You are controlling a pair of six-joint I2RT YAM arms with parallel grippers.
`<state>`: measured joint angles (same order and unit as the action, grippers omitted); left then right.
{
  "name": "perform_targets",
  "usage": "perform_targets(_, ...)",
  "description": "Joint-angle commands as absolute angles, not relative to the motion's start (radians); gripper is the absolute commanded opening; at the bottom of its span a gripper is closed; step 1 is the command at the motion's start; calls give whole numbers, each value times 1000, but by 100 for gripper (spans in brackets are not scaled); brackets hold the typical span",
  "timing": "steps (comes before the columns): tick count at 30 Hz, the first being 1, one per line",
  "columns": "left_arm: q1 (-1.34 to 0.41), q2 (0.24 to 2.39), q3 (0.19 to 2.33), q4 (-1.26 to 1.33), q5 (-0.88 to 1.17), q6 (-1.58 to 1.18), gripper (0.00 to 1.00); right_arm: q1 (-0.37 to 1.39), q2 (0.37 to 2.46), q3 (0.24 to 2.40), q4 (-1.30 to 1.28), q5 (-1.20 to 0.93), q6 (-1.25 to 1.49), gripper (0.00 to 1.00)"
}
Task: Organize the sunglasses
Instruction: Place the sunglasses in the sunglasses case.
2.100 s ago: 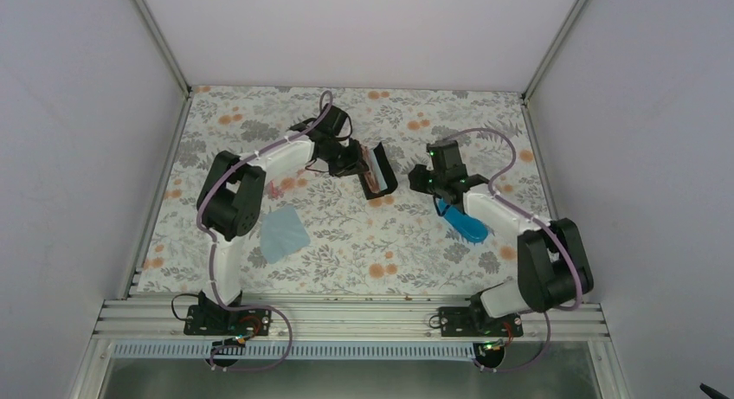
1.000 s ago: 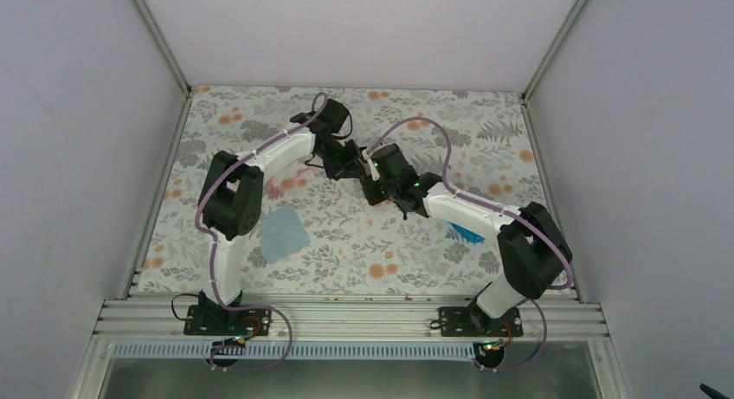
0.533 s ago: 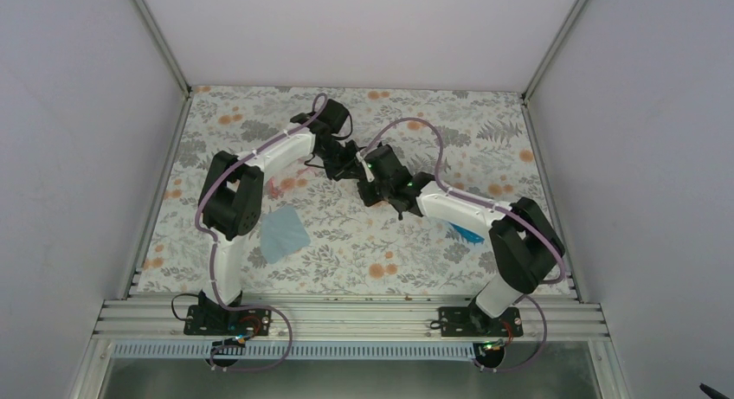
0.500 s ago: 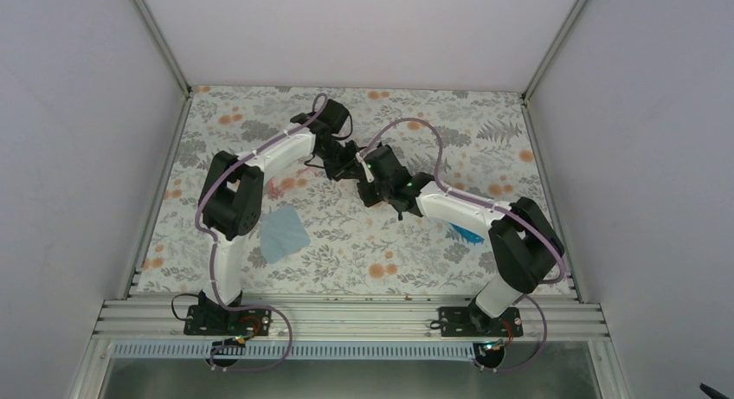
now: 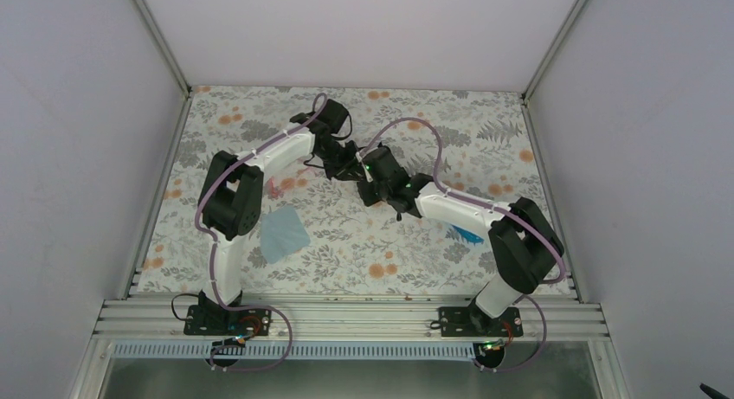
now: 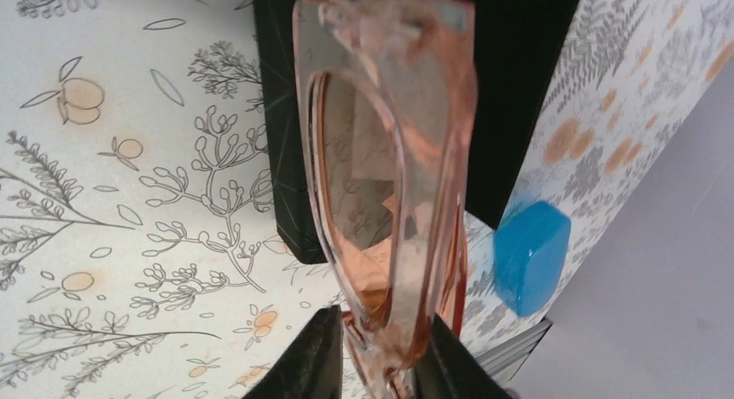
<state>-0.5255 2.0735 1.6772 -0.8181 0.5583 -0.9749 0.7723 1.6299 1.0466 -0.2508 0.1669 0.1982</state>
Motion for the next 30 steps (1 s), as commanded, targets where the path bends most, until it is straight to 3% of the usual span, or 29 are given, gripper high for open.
perform_targets(1, -527, 2074, 1695, -831, 605, -936, 27, 772, 1596, 1037, -204, 219, 245, 4)
perform_targets(5, -514, 2059, 1715, -851, 608, -882, 43, 756, 1582, 1021, -193, 208, 264, 4)
perform_targets(11, -466, 1970, 1657, -787, 581, -845, 50, 709, 1573, 991, -159, 128, 309, 4)
perform_targets(15, -437, 1824, 1500, -601, 502, -792, 52, 659, 1586, 976, -134, 81, 378, 4)
perform_targets(20, -436, 1565, 1160, -214, 366, -788, 68, 586, 1625, 964, -61, -58, 434, 4)
perform_targets(23, -438, 1509, 1051, -84, 345, -779, 69, 565, 1651, 974, -24, -118, 421, 4)
perform_targets(30, -437, 1526, 999, -76, 356, -734, 66, 535, 1733, 1024, 0, -172, 396, 4)
